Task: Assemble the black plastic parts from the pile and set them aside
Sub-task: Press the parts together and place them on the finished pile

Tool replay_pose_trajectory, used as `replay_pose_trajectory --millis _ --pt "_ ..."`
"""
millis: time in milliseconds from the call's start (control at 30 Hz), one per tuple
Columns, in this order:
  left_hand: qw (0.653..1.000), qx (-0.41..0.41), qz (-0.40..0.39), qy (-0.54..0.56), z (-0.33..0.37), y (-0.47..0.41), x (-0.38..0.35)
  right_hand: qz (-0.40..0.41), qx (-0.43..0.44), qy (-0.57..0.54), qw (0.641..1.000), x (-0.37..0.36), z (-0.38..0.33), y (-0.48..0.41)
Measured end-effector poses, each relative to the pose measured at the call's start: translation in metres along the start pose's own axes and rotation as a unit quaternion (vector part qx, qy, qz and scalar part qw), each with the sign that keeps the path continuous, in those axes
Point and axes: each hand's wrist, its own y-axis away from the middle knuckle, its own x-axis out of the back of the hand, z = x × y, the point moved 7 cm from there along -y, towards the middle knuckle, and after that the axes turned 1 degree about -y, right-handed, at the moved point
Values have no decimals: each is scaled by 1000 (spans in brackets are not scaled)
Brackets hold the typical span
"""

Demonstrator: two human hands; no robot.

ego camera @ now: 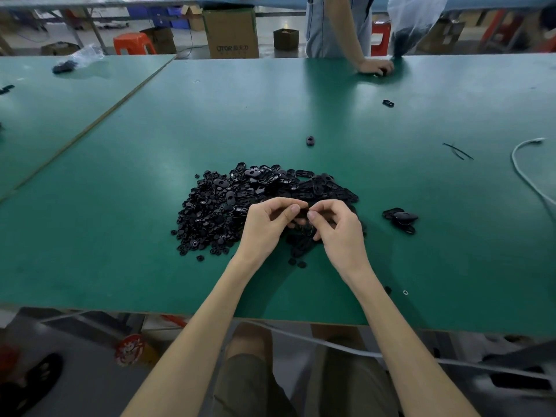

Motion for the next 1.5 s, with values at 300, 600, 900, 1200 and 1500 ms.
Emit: replay_pose_trajectory --millis 300,600,900,1200,1500 --pt "1000 -5 0 -5 2 1 2 56 -24 -69 996 11 4 0" --pt "1000 6 4 2 3 2 2 48 -21 -112 992 11 3 1" --pt "1000 6 7 -3 4 3 2 47 -24 -119 992 10 4 0" --pt "1000 2 24 -6 3 3 5 53 -23 -129 990 10 3 0" --pt "1000 11 25 1 2 3 4 48 -17 -110 993 10 4 0"
